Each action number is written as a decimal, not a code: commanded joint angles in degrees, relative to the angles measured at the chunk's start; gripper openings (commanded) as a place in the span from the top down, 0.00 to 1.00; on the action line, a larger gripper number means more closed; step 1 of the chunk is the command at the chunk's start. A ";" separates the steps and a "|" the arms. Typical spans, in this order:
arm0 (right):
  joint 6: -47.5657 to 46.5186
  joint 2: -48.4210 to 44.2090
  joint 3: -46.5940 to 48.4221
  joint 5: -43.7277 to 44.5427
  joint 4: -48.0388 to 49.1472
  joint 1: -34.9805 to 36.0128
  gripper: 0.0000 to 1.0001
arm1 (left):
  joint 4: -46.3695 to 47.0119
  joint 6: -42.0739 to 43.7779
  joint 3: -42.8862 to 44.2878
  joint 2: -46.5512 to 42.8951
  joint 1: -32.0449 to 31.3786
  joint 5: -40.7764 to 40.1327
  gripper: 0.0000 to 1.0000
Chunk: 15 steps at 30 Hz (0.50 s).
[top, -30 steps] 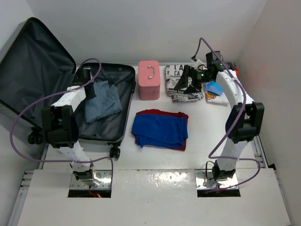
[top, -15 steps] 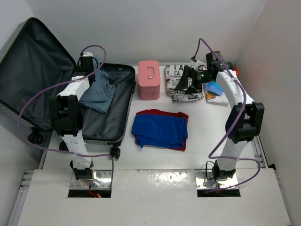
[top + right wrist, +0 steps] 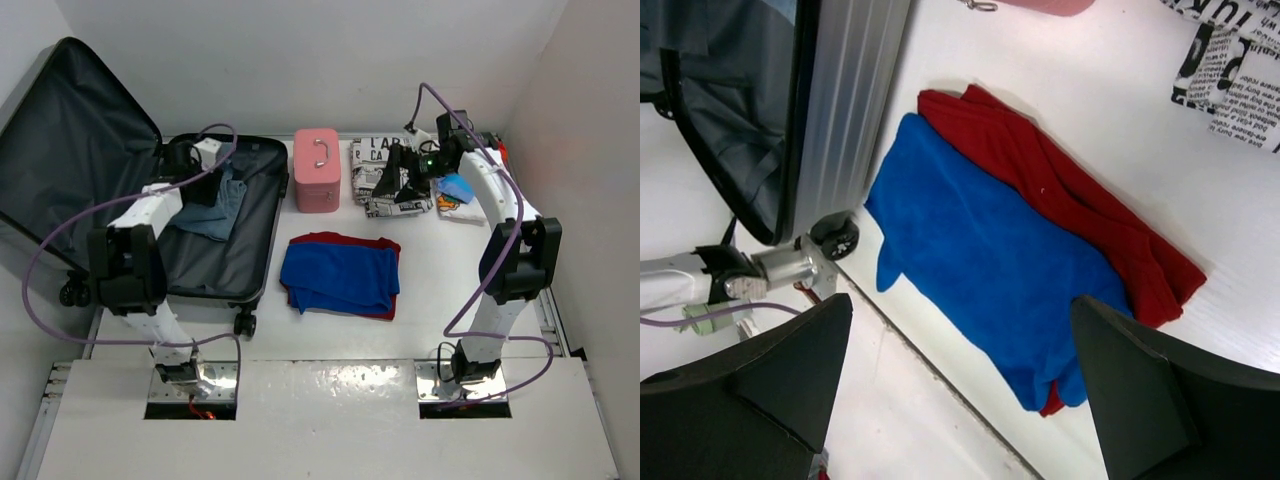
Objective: Pack the luggage
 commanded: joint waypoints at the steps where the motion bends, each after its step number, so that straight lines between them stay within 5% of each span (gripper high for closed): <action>1: -3.40 -2.08 2.71 0.38 -1.59 0.38 0.11 | 1.70 1.56 -2.14 -10.20 2.99 9.30 0.31; 6: -20.42 -4.97 -2.10 4.93 -5.02 2.75 0.09 | 3.22 1.90 -2.86 -20.23 3.61 15.87 0.17; 9: -26.17 -6.74 -8.18 13.02 -3.46 4.69 0.08 | -11.29 13.71 2.65 -21.56 2.05 28.43 0.16; 12: -16.58 -8.49 -11.26 17.61 -1.08 2.59 0.07 | -20.14 14.85 4.35 -23.48 -7.23 29.88 0.16; 15: -5.83 -9.03 -15.65 12.18 -0.54 -3.91 0.07 | -19.65 5.83 -0.19 -25.86 -17.25 28.39 0.16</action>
